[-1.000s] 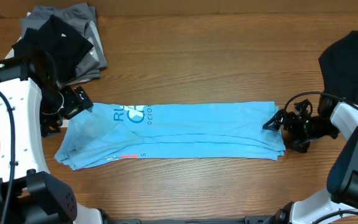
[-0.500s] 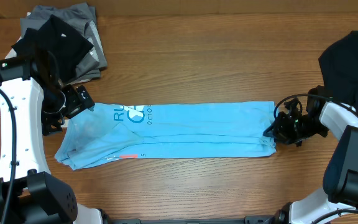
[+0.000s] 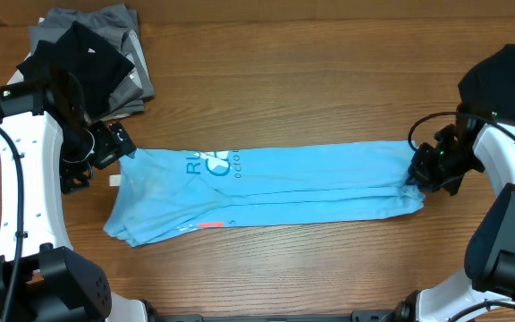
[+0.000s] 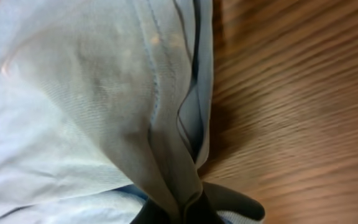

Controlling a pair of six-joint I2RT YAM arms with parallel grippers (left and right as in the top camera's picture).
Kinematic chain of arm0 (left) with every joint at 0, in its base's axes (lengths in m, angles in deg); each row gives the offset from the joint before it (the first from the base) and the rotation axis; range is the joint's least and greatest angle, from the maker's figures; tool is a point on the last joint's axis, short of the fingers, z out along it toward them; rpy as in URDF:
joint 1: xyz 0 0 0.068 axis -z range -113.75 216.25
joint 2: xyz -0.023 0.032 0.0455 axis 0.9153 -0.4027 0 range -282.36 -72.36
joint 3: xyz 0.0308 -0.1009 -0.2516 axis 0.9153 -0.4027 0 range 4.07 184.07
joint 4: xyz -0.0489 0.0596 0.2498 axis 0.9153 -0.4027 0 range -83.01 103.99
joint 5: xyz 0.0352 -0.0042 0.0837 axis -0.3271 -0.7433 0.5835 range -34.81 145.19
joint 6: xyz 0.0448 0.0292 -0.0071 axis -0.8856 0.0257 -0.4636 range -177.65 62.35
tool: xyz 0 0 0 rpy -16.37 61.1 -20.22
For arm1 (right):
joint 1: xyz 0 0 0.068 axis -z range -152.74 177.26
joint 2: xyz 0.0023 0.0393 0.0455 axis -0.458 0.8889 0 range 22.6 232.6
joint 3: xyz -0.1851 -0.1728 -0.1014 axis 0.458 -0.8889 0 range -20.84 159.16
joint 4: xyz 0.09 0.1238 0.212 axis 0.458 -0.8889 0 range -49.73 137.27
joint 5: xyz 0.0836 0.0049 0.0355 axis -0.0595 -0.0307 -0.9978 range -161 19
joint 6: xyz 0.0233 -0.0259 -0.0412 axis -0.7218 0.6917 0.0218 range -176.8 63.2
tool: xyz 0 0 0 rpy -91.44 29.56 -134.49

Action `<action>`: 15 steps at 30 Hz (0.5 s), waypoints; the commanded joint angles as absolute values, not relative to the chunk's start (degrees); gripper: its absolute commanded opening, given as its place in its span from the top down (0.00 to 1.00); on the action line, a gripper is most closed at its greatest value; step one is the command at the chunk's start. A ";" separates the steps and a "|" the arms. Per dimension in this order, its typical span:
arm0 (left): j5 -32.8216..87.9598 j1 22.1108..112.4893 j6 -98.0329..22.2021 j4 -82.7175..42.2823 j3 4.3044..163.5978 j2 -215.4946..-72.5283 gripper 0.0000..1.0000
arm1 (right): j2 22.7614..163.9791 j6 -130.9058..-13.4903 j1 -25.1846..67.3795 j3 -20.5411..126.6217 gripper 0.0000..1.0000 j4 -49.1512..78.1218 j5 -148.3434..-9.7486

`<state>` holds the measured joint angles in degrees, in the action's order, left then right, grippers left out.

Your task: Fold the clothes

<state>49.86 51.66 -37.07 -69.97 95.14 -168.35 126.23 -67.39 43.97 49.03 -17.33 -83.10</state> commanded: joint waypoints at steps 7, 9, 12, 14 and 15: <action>49.38 52.19 -38.34 -69.58 94.75 -167.50 0.00 | 121.49 -75.63 32.12 50.54 0.96 -17.94 -69.46; 49.38 52.19 -38.34 -69.58 94.75 -167.50 0.00 | 121.42 -76.72 29.17 50.54 0.96 -17.81 -68.48; 49.38 52.19 -38.34 -69.63 94.75 -167.50 0.00 | 121.45 -76.83 24.71 50.52 0.96 -17.74 -67.23; 49.38 52.19 -38.34 -69.65 94.75 -167.50 0.00 | 121.45 -76.85 22.22 50.47 0.96 -17.79 -66.51; 49.38 52.19 -38.34 -69.67 94.75 -167.50 0.00 | 121.45 -76.85 21.11 50.43 0.96 -17.74 -66.51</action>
<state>49.84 51.66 -37.10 -69.76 95.14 -168.35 123.13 -75.65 23.56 49.25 -17.92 -68.78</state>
